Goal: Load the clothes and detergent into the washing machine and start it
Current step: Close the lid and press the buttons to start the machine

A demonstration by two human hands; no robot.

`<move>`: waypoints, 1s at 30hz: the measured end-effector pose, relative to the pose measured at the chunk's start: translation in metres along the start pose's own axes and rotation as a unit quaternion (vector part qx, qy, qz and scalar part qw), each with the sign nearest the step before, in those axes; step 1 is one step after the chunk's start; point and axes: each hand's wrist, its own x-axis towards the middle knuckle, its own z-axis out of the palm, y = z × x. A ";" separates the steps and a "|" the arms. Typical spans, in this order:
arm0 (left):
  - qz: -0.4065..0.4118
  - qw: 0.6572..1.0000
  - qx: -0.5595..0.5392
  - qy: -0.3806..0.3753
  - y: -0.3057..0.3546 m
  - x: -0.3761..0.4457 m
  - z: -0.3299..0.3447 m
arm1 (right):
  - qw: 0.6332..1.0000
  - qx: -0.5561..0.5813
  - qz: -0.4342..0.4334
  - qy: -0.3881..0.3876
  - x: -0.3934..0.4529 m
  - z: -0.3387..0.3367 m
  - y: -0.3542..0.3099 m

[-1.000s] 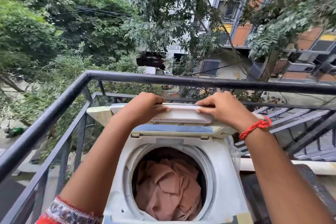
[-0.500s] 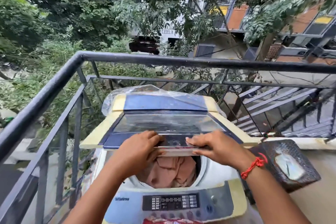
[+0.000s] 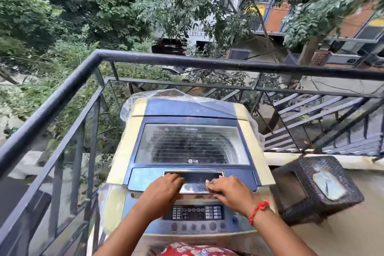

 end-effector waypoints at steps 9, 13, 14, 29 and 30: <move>-0.019 1.000 0.018 -0.013 0.004 -0.002 0.021 | 1.000 -0.008 0.016 -0.004 -0.003 0.020 -0.002; -0.028 0.999 0.012 -0.028 0.003 -0.002 0.027 | 0.999 0.006 0.025 -0.024 -0.004 0.018 -0.003; -0.027 0.999 0.005 -0.032 0.002 -0.002 0.028 | 0.999 0.007 0.027 -0.034 -0.003 0.016 -0.003; -0.088 0.991 -0.073 -0.074 -0.001 0.008 0.030 | 0.990 0.082 0.078 -0.078 0.008 0.007 -0.007; -0.099 0.988 -0.083 -0.081 -0.002 0.010 0.028 | 0.990 0.085 0.083 -0.081 0.009 0.008 -0.006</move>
